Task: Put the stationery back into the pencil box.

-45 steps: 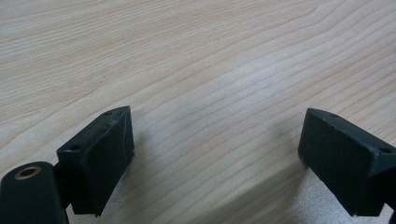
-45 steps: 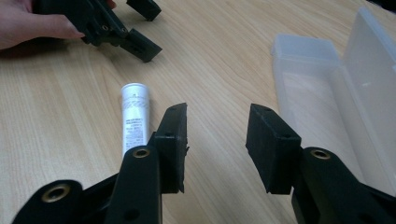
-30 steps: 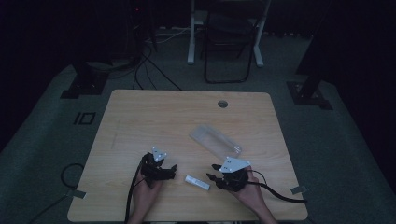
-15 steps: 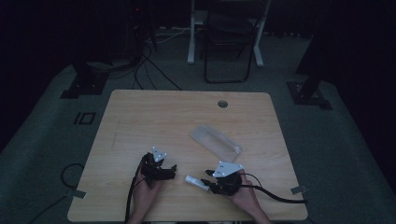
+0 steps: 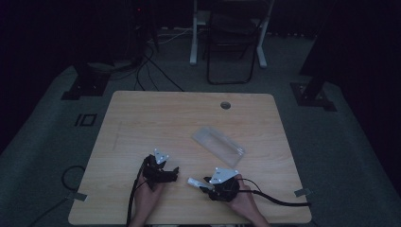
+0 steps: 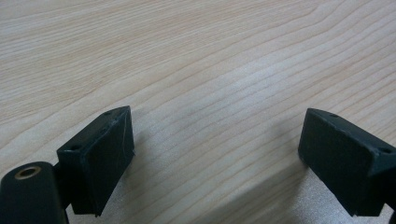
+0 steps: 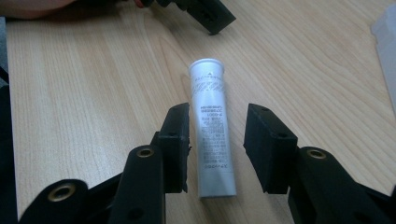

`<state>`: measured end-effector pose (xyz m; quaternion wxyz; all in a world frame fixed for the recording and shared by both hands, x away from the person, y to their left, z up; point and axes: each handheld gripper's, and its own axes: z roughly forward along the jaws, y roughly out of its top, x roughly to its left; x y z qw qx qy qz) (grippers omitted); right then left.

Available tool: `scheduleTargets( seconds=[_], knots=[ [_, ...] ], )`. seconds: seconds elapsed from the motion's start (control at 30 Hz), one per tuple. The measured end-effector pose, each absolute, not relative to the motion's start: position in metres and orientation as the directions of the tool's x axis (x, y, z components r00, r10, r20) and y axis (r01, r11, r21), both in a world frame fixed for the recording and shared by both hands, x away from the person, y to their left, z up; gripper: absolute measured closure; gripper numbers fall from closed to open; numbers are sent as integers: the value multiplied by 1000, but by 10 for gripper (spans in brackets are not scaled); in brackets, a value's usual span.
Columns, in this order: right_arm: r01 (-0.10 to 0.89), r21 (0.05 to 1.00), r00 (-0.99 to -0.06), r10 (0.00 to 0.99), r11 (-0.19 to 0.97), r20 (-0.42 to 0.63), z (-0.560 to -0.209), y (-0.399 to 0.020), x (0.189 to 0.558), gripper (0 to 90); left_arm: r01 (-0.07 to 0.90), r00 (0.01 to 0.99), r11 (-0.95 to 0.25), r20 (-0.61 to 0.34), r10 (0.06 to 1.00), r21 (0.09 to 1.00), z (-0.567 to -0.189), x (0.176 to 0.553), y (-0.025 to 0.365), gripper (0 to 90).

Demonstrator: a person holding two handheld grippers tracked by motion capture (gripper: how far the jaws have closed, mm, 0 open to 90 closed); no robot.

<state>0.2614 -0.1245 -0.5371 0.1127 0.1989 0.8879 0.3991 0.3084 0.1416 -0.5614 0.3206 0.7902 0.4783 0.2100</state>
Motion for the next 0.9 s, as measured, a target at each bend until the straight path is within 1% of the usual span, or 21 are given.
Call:
scheduleTargets(
  seconds=[0.43,0.9],
  knots=[
    [262,732,-899,435,629,-52,-545,-120,262,609,621,453,-335,24,891,708,-561,308,141,108],
    [263,709,-899,432,655,-65,-552,-116,262,674,621,454,-337,25,891,708,-561,308,142,108]
  ],
)
